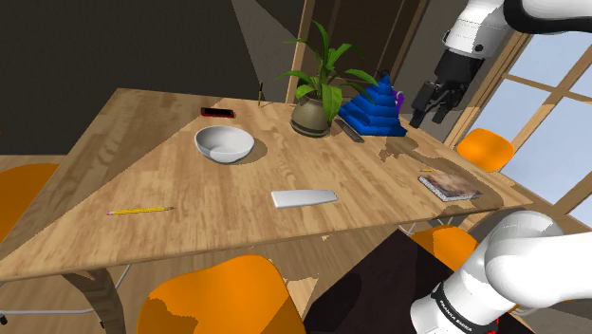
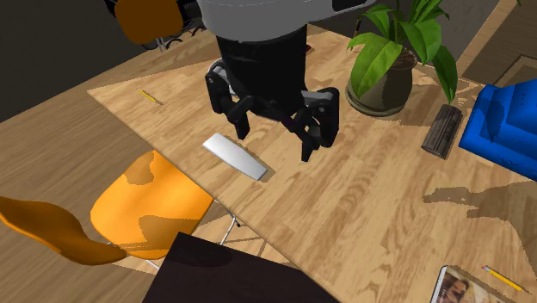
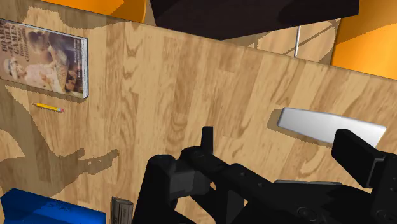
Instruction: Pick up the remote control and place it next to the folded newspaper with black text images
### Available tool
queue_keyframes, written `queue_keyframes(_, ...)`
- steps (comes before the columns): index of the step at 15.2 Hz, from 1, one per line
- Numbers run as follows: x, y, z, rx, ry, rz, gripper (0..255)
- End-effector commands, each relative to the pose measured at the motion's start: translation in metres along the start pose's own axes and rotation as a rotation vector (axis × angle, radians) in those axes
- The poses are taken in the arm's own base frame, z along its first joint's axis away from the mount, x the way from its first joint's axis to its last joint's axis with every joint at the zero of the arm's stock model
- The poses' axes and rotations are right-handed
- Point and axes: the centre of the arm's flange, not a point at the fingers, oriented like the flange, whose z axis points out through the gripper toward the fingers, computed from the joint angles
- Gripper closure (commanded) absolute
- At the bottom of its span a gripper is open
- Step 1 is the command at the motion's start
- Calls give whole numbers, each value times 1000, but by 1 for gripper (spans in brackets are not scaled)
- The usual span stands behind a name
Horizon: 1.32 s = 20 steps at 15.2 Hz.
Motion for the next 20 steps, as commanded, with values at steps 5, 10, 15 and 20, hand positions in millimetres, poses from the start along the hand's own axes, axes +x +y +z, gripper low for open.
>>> queue_keyframes(5,33,-12,39,16,2,-198,0)
queue_keyframes(10,69,-36,87,35,5,-446,0)
queue_keyframes(15,98,-69,135,55,8,-694,0)
queue_keyframes(20,119,-110,182,75,11,-942,0)
